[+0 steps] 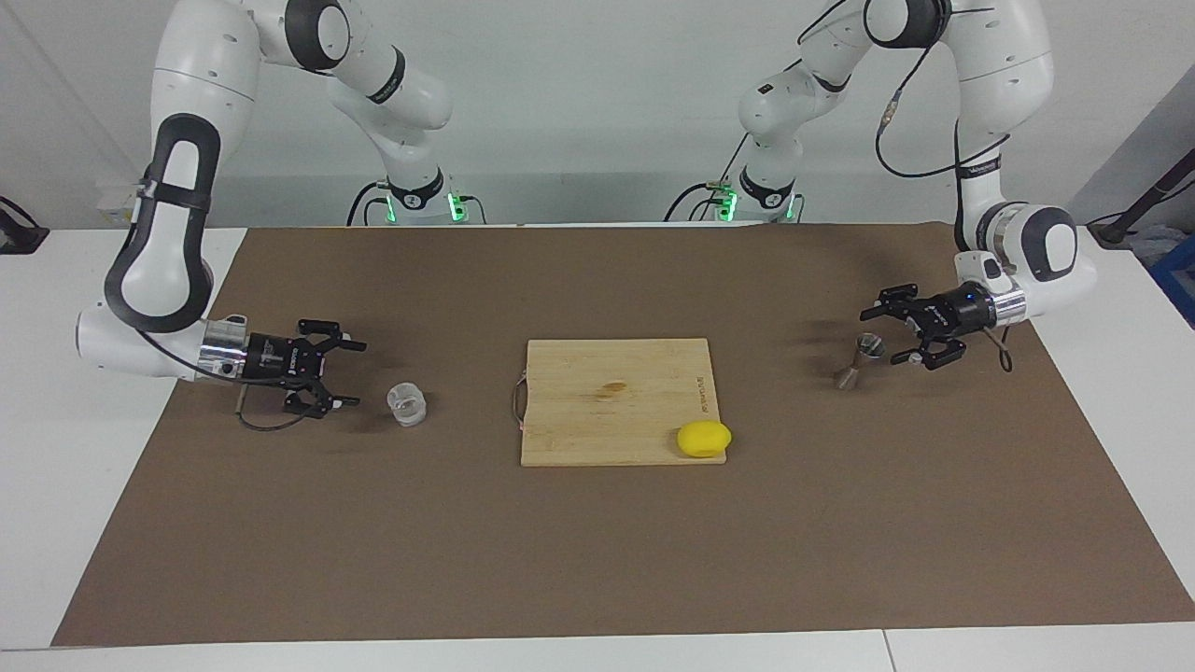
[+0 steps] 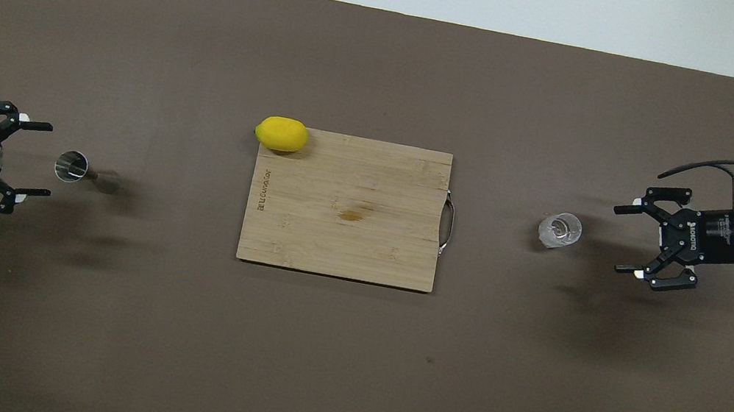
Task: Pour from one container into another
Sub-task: 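Open the left gripper toward the metal cup while the right gripper approaches the glass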
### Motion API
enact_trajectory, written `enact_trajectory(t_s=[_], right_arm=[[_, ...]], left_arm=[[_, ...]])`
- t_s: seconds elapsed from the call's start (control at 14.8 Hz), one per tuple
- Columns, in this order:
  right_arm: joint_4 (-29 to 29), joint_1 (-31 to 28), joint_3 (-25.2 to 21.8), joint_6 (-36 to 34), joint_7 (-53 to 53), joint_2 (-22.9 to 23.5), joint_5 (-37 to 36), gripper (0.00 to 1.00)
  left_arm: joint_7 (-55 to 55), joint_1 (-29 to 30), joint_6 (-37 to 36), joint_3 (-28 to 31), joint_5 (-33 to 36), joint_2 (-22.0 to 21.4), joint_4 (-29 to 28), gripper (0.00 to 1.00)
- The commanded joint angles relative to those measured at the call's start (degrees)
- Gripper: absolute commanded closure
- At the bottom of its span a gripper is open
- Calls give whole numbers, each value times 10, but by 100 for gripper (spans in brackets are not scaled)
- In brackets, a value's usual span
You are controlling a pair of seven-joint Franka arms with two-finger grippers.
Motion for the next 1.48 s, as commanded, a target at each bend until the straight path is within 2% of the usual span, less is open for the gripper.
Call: enact_trajectory(t_s=[0.0, 0.2, 0.61, 0.74, 0.88, 1.01, 1.41], right_arm=[[2, -12, 16, 32, -11, 16, 41, 0], [-16, -11, 28, 56, -11, 16, 59, 0], [-45, -13, 28, 57, -44, 9, 78, 0], [-46, -15, 28, 55, -69, 25, 84, 0], [-46, -15, 28, 55, -73, 34, 85, 0], [-46, -12, 28, 56, -73, 39, 100, 0], [-45, -6, 37, 69, -73, 51, 112, 0]], left_arm=[[18, 16, -36, -2, -28, 26, -2, 0], [19, 25, -37, -2, -37, 51, -14, 0], [18, 19, -48, -2, -39, 53, -24, 0], [18, 18, -54, -2, -46, 52, -28, 0], [18, 17, -54, -2, -50, 52, -28, 2], [17, 18, -55, -2, -50, 52, -28, 11], [16, 30, -49, 1, -50, 52, -22, 17]])
